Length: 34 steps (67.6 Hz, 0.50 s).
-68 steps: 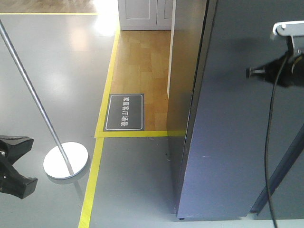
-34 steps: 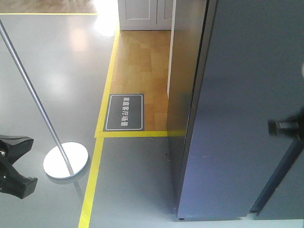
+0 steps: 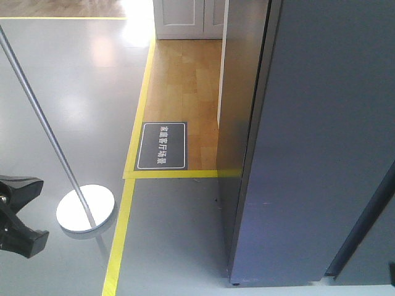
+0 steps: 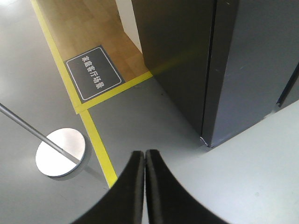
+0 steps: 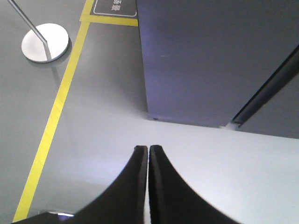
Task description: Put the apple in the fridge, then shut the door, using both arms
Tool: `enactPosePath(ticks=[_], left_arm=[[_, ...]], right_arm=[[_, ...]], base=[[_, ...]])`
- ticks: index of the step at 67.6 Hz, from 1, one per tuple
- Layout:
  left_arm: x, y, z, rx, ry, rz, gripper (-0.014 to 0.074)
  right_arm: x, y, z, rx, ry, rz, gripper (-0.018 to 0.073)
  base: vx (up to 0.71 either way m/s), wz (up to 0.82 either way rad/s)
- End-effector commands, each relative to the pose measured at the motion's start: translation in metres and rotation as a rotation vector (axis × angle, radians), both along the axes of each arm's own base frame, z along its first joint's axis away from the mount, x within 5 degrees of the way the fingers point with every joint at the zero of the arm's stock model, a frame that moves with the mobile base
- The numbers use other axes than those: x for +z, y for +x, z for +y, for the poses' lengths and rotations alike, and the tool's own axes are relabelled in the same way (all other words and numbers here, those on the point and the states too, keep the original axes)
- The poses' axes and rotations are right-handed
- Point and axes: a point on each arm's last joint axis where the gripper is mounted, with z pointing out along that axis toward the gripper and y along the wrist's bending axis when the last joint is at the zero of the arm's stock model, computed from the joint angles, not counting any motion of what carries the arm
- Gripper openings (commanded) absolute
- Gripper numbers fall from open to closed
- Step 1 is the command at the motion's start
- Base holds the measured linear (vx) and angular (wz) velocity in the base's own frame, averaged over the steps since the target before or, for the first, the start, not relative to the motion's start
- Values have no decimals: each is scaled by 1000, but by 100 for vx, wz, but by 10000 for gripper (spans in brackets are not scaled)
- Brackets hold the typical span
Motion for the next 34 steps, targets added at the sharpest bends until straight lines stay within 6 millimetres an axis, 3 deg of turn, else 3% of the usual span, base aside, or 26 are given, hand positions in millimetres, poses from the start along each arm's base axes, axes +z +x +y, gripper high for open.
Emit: enactPosePath(ticks=[1, 34], left_arm=[[14, 2, -3, -17, -42, -81, -6], [14, 2, -3, -17, -42, -81, -6]], right_arm=[[12, -4, -2, 5, 2, -80, -3], [14, -7, -3, 6, 1, -98, -3]], base=[[0, 0], [0, 0]])
